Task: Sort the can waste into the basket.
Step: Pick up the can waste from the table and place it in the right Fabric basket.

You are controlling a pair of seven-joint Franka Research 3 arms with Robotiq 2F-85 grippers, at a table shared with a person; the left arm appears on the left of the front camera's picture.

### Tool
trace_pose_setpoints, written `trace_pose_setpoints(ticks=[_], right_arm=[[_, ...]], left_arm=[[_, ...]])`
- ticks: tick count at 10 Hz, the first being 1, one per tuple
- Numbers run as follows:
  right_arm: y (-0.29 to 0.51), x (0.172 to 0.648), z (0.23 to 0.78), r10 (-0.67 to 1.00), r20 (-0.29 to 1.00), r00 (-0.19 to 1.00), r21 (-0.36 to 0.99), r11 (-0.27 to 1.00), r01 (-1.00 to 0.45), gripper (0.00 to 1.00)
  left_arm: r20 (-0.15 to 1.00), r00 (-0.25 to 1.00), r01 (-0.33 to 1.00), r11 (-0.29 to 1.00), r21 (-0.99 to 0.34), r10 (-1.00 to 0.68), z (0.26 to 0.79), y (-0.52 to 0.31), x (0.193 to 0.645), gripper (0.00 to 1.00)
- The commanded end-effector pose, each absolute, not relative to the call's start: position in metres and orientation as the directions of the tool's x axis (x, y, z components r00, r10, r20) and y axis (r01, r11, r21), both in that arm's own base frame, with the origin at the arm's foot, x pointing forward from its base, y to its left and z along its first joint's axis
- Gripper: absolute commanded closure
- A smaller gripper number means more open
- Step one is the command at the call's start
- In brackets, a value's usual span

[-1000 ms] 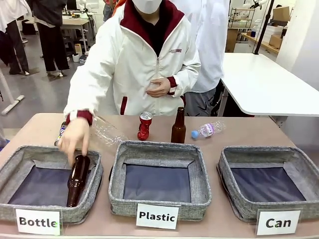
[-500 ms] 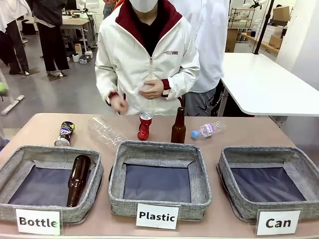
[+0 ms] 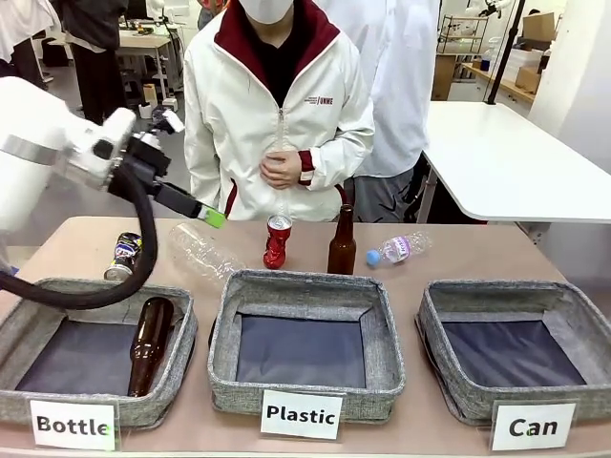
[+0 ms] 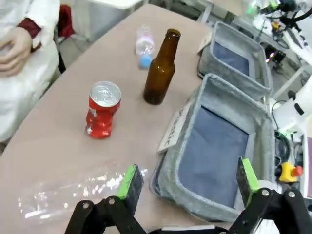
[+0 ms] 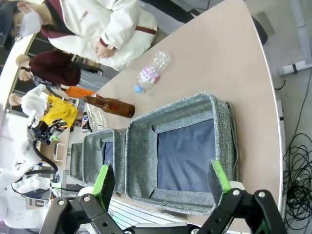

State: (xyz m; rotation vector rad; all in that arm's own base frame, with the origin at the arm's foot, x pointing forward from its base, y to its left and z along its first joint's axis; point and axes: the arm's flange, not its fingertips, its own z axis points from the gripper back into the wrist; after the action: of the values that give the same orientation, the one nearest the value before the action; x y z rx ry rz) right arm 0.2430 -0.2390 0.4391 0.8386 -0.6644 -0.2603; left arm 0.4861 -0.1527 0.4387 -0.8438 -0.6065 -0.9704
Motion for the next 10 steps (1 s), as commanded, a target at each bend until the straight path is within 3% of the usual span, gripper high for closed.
trace_pose_setpoints(ticks=[1, 4, 6, 10], right_arm=[[-0.241, 0.245, 0.439, -0.461, 0.469, 0.753, 0.757, 0.649, -0.074, 0.0], [-0.241, 0.245, 0.439, -0.461, 0.469, 0.753, 0.757, 0.649, -0.074, 0.0], [-0.241, 0.245, 0.439, -0.461, 0.469, 0.753, 0.757, 0.649, -0.074, 0.0], [-0.241, 0.245, 0.439, -0.461, 0.469, 0.753, 0.757, 0.649, -0.074, 0.0]], left_arm=[[0.767, 0.459, 0.884, 0.313, -0.347, -0.448, 0.447, -0.134, 0.473, 0.0], [0.767, 0.459, 0.884, 0.313, -0.347, -0.448, 0.447, -0.134, 0.473, 0.0], [0.793, 0.418, 0.907, 0.257, -0.334, -0.442, 0.438, -0.143, 0.51, 0.0], [0.892, 0.129, 0.991, 0.037, -0.126, -0.434, 0.413, -0.157, 0.562, 0.0]])
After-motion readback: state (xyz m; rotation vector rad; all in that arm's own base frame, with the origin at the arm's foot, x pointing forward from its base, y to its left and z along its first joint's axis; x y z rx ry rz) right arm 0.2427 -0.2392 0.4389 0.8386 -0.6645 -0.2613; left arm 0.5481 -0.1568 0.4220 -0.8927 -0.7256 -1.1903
